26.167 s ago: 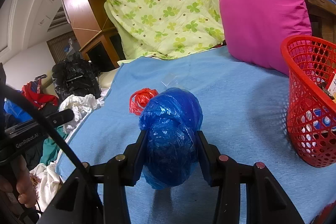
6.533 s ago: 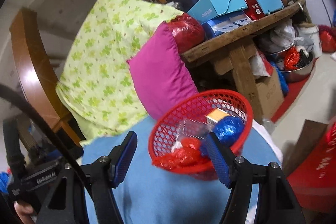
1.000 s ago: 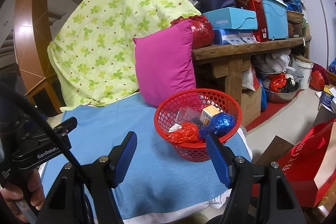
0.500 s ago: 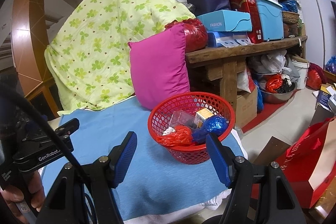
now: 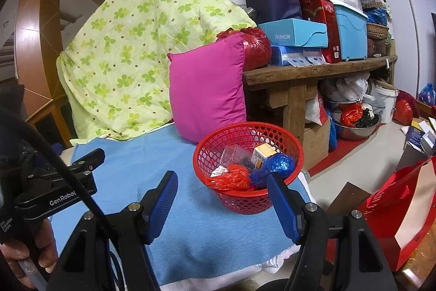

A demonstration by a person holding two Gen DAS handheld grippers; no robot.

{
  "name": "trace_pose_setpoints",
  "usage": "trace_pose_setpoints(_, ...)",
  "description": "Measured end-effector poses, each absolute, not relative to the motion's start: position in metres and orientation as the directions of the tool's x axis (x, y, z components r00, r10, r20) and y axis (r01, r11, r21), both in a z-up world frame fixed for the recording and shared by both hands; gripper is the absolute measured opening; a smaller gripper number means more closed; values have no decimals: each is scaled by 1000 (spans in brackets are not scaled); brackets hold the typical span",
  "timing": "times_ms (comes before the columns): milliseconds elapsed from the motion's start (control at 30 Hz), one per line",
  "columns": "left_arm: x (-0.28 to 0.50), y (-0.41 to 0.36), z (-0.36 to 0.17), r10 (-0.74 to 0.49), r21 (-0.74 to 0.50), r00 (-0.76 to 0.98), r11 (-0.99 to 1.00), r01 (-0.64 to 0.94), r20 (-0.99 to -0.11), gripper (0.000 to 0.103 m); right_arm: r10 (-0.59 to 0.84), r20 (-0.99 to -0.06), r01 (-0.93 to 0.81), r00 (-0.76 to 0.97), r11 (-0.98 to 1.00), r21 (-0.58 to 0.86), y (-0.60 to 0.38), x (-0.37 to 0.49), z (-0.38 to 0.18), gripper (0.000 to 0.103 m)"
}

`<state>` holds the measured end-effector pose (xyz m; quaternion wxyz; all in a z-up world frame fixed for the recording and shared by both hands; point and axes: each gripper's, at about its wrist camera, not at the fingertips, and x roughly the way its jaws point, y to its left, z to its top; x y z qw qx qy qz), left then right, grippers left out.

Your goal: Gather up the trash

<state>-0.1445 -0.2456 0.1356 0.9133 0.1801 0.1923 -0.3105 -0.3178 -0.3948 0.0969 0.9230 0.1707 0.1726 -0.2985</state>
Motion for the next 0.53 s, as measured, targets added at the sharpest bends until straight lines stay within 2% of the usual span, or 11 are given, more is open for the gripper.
trace_pose_setpoints(233, -134, -240, 133, -530, 178, 715, 733, 656, -456, 92, -517, -428, 630, 741, 757, 175, -388, -309, 99, 72)
trace_pose_setpoints(400, -96, -218, 119, -538, 73, 682, 757, 650, -496, 92, -495, -460, 611, 737, 779, 141, -381, -282, 90, 72)
trace_pose_setpoints(467, -62, -197, 104, -510, 1, 685, 801, 598, -521, 92, -474, -484, 592, 736, 797, 120, -377, -263, 80, 72)
trace_pose_setpoints(533, -30, -181, 85, -451, -16, 700, 847, 532, -553, 92, -431, -512, 558, 743, 822, 119, -375, -239, 65, 72)
